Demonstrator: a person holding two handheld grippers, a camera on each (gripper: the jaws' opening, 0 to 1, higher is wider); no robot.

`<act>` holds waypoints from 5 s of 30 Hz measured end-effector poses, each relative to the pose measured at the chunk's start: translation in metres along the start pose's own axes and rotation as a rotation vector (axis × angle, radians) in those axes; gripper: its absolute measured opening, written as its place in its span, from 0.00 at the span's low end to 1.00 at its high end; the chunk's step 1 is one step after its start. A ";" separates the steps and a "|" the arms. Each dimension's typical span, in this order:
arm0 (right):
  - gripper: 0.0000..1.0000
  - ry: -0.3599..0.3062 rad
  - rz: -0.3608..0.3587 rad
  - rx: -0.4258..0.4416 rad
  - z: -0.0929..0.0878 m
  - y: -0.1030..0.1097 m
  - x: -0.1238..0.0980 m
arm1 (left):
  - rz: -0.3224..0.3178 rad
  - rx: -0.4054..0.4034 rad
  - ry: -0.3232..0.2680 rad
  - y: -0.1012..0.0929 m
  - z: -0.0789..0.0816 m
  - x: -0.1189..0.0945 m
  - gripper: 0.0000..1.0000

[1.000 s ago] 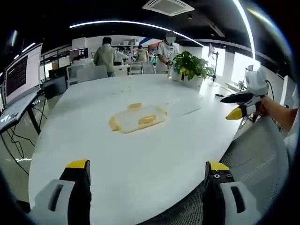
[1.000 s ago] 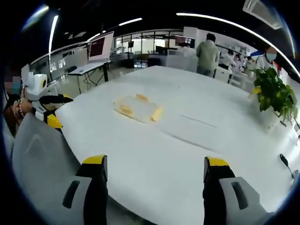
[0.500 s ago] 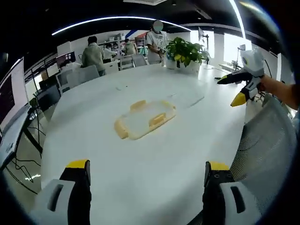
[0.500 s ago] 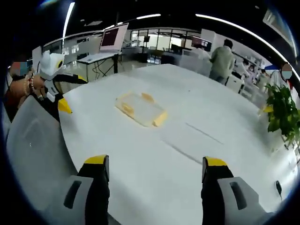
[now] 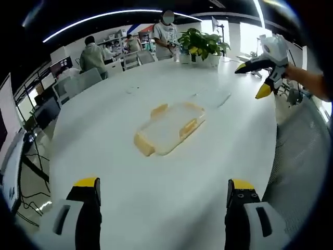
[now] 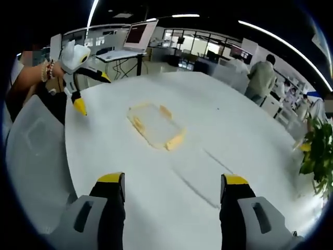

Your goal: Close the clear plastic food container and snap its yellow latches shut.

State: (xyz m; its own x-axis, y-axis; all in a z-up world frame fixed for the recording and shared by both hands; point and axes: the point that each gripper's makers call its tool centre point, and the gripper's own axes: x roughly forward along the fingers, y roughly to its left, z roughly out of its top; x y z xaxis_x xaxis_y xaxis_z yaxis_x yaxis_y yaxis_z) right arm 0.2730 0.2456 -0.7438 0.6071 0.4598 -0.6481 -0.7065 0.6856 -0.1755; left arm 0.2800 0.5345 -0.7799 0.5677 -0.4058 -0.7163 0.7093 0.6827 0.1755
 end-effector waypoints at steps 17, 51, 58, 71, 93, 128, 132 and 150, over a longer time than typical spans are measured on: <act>0.65 0.100 0.243 -0.245 0.030 -0.011 0.044 | -0.166 0.208 0.127 0.021 0.021 0.040 0.92; 0.53 0.391 0.575 -0.520 0.014 -0.002 0.161 | -0.454 0.495 0.372 0.035 0.024 0.122 0.53; 0.49 0.439 0.592 -0.561 0.006 0.001 0.167 | -0.467 0.499 0.355 0.032 0.030 0.125 0.49; 0.43 0.455 0.575 -0.573 0.008 -0.001 0.170 | -0.500 0.566 0.357 0.027 0.033 0.129 0.51; 0.51 0.486 0.566 -0.582 0.008 0.002 0.170 | -0.519 0.590 0.340 0.019 0.038 0.134 0.63; 0.36 0.478 0.579 -0.595 0.010 -0.001 0.170 | -0.534 0.691 0.404 0.023 0.033 0.131 0.50; 0.36 0.489 0.574 -0.596 0.009 0.000 0.169 | -0.543 0.682 0.382 0.024 0.033 0.131 0.49; 0.36 0.460 0.556 -0.541 0.013 0.000 0.169 | -0.537 0.597 0.368 0.038 0.030 0.124 0.33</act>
State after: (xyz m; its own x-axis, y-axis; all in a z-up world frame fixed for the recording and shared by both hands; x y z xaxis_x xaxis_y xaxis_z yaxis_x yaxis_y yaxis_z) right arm 0.3803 0.3311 -0.8439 0.0027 0.2945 -0.9557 -0.9998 0.0188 0.0029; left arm 0.3900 0.4924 -0.8414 -0.0022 -0.2890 -0.9573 0.9998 -0.0174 0.0029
